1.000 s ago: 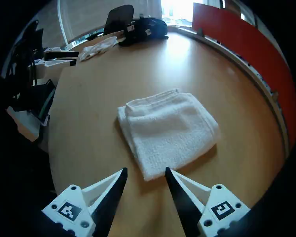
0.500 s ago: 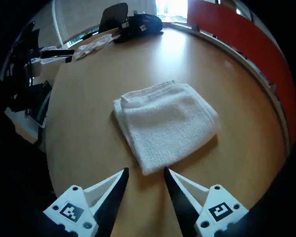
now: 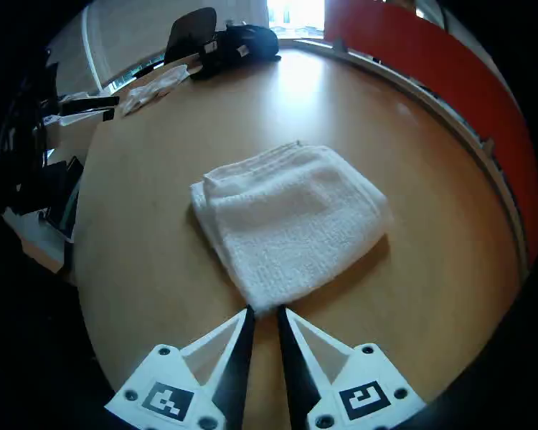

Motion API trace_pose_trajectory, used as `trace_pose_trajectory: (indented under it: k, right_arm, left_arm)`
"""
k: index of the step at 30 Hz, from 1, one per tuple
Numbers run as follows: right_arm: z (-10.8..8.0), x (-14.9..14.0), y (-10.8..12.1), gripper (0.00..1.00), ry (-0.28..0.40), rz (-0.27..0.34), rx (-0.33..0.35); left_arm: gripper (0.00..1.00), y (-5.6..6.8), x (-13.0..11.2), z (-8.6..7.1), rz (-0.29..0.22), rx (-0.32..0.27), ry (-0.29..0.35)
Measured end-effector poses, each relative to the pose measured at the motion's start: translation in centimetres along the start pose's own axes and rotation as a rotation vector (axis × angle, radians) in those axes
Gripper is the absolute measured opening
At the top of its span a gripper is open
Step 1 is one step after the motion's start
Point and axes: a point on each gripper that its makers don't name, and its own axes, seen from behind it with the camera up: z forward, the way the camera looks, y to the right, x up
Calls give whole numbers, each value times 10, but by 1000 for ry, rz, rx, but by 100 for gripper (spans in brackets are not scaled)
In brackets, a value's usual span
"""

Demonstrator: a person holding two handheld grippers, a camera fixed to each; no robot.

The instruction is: Fold towel

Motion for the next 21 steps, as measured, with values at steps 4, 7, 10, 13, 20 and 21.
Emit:
trace_pose_trajectory:
  k: [4,7,10,13,20,21]
  right_arm:
    - [-1,0,0,5,5,3,-2]
    - [-2,2,-1,4,11,5,2]
    - [-3,3,-1,4,15,3,4]
    - [-4,6,-1,4,20,0,2]
    - [-13,16,1,4,42,-19,-14]
    - [-15,19,2,4,46,-23,-16]
  left_arm:
    - [84,0,0,0,-1,0,1]
    - [84,0,1,0,-1,-1,2]
    - [84,0,1,0,0,-2,3]
    - [84,0,1,0,0,-3,3]
    - [84,0,1,0,-4,-7,6]
    - [84,1,1,0,-4,-8,7]
